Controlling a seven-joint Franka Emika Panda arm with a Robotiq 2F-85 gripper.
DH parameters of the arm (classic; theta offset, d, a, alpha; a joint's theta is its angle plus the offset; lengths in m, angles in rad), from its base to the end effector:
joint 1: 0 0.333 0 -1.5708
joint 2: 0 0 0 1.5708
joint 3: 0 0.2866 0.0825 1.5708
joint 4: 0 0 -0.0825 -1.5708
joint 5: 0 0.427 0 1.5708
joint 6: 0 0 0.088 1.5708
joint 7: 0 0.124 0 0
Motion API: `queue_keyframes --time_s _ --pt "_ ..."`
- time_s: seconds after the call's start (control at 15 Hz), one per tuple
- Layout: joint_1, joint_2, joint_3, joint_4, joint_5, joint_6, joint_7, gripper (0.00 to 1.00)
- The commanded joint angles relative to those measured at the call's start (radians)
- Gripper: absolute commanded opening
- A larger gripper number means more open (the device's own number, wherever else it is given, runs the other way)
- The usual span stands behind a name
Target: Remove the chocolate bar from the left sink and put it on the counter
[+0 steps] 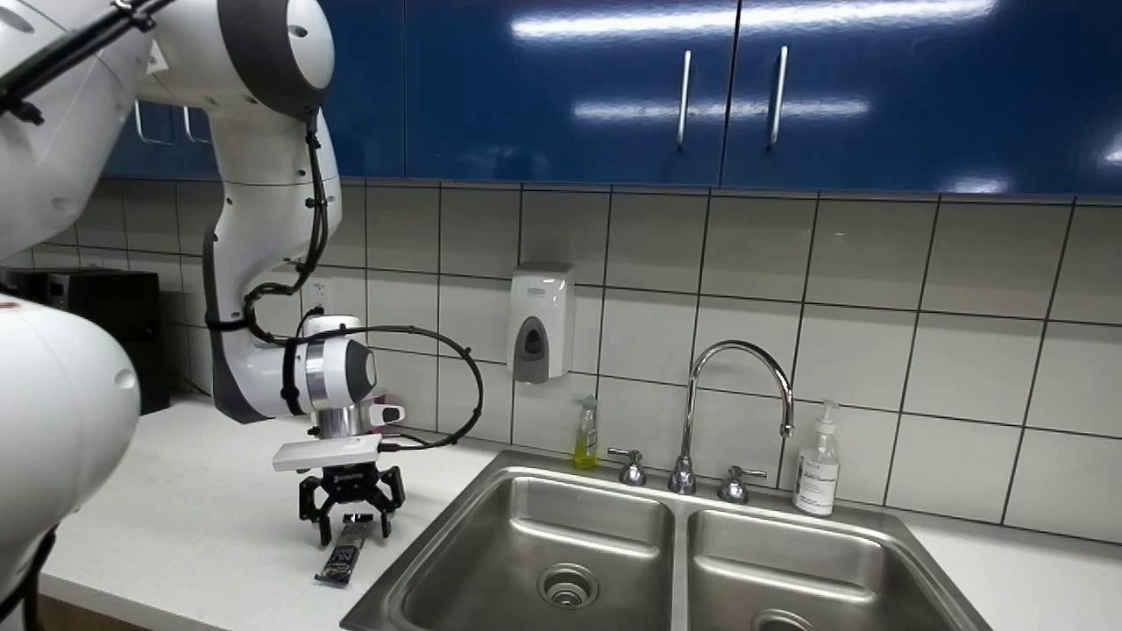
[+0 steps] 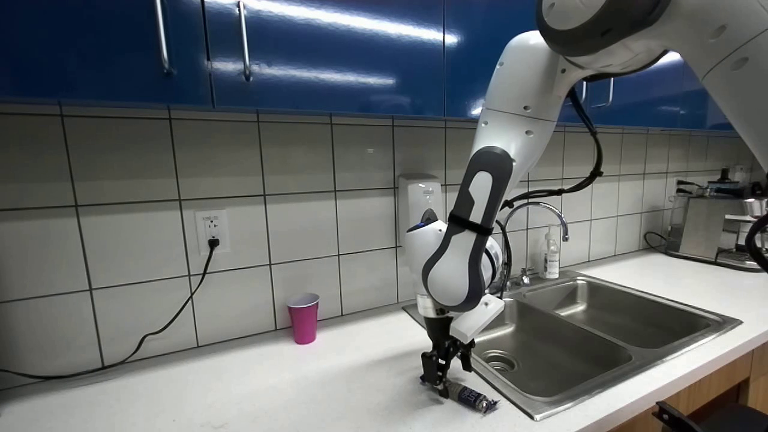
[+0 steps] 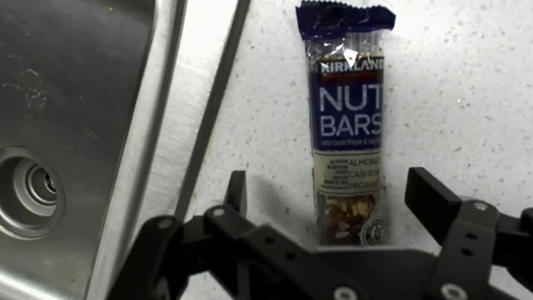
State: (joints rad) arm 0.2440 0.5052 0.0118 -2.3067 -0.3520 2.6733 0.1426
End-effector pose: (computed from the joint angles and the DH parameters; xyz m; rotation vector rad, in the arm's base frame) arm 0.4776 0.1340 0.0312 2.9114 0.6475 -0.1603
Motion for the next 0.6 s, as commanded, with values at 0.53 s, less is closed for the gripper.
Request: queue_keyframes --time_s 0.53 --pt "-0.065 -0.087 -0.031 -0.026 0.075 -0.010 -0.031 1.00"
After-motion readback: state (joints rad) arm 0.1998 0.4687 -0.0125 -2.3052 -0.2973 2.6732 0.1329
